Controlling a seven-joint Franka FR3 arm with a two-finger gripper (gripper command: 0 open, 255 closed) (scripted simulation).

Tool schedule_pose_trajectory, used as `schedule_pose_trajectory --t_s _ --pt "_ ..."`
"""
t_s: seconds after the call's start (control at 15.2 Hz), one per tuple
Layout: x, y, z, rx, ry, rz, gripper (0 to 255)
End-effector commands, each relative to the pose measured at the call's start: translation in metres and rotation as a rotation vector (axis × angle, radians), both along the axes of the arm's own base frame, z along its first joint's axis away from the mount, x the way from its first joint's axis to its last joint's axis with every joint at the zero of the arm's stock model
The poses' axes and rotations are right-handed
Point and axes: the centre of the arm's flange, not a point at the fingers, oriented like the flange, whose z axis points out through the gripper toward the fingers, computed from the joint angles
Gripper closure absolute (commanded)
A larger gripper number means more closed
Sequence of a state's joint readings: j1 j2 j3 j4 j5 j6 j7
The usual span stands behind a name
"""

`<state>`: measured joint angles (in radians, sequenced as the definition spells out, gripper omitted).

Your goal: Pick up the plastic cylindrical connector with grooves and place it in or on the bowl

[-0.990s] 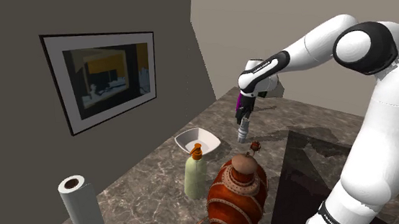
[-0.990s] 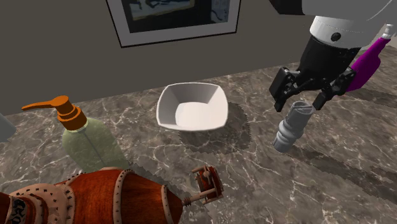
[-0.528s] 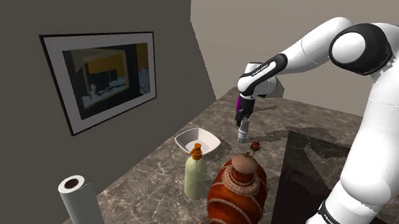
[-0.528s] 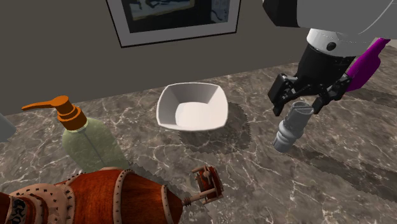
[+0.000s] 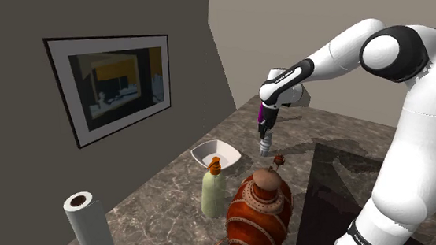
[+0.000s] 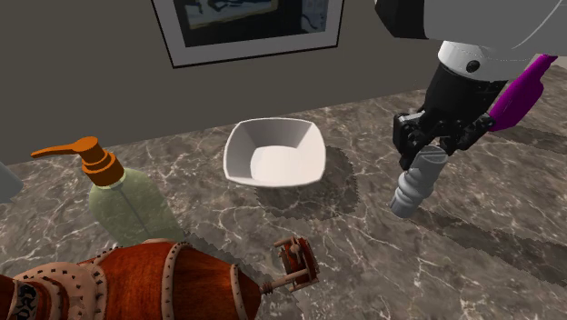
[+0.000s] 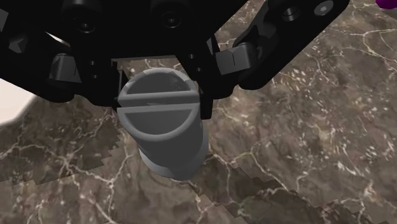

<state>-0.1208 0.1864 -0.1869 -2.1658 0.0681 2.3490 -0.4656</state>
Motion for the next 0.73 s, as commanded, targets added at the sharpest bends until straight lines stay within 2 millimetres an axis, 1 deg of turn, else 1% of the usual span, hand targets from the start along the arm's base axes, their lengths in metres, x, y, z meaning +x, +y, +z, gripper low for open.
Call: schedule_pose_trajectory --t_s 0.0,0.2,0.66 --pt "0.000 0.000 0.000 0.000 0.000 0.000 255" --pt "0.000 0.000 0.000 0.000 0.000 0.000 255" --pt "0.000 0.000 0.037 0.000 0.000 0.000 255"
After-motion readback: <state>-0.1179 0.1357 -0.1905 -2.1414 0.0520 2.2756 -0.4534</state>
